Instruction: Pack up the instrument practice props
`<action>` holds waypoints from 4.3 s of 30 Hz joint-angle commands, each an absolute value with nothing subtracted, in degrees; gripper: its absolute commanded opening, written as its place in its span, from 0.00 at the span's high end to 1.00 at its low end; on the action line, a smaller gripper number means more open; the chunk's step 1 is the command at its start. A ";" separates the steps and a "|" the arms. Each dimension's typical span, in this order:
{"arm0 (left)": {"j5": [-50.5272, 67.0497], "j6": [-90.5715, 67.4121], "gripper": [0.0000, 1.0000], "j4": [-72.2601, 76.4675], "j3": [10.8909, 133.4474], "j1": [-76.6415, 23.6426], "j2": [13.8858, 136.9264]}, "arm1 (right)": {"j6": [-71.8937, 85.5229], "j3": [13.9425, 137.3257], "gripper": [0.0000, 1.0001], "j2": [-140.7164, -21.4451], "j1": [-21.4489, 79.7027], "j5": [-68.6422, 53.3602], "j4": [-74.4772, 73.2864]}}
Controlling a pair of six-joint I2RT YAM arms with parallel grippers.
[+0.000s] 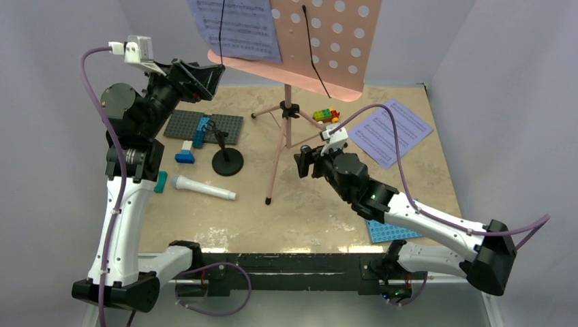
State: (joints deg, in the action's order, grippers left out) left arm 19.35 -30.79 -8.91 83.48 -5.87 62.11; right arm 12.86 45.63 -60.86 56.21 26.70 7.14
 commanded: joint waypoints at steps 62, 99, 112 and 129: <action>20.35 -34.74 0.07 -8.14 58.30 -5.45 36.24 | 14.30 54.73 1.00 -82.05 50.90 8.55 -5.65; 28.94 -37.92 0.05 -3.55 78.23 -5.45 42.85 | 2.53 54.69 0.46 -49.25 69.27 12.77 -11.30; 34.51 -37.59 0.12 -6.38 91.13 -5.52 56.00 | -2.75 68.63 0.37 -50.16 69.96 31.96 5.34; 36.14 -39.90 0.17 -2.07 89.66 -5.62 60.75 | -3.63 90.34 0.21 -68.45 61.90 30.62 3.38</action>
